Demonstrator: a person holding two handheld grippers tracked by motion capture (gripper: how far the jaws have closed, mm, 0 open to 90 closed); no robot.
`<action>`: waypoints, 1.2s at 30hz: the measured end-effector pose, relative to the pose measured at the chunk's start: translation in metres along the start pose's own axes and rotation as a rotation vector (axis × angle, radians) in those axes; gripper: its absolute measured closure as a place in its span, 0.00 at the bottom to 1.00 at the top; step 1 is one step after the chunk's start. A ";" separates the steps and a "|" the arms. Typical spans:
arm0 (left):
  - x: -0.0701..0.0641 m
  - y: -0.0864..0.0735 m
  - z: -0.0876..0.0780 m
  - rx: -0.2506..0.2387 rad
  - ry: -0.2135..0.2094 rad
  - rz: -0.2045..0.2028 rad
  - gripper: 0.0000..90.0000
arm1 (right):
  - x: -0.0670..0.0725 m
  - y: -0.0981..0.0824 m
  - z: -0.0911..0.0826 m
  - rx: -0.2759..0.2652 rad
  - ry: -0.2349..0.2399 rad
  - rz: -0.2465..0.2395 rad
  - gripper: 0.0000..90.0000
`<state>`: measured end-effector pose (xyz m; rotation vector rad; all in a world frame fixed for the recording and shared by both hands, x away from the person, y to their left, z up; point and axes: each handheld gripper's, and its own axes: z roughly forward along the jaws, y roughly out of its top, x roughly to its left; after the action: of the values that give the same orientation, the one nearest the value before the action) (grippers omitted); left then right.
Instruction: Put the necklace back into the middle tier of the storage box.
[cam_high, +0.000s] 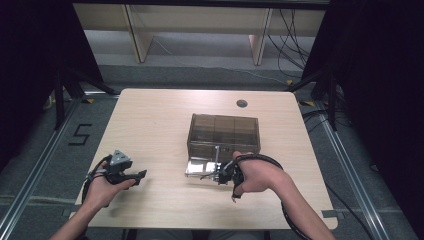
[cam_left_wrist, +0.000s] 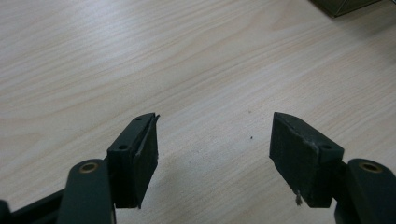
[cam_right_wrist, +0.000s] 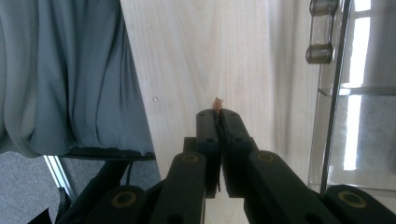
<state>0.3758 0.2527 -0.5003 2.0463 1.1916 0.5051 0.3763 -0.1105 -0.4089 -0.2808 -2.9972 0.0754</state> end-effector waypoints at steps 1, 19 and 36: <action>0.000 0.000 0.000 -0.002 0.001 0.000 0.36 | 0.000 0.000 0.000 0.000 0.000 0.000 0.97; 0.000 0.000 0.000 -0.005 -0.002 -0.010 0.36 | -0.004 -0.012 -0.002 0.000 -0.006 0.009 0.97; 0.001 0.000 0.000 0.001 -0.001 0.004 0.36 | -0.009 -0.025 -0.006 0.005 -0.017 0.039 0.97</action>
<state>0.3758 0.2533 -0.5000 2.0502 1.1879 0.5051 0.3816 -0.1361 -0.4029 -0.3403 -3.0079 0.0890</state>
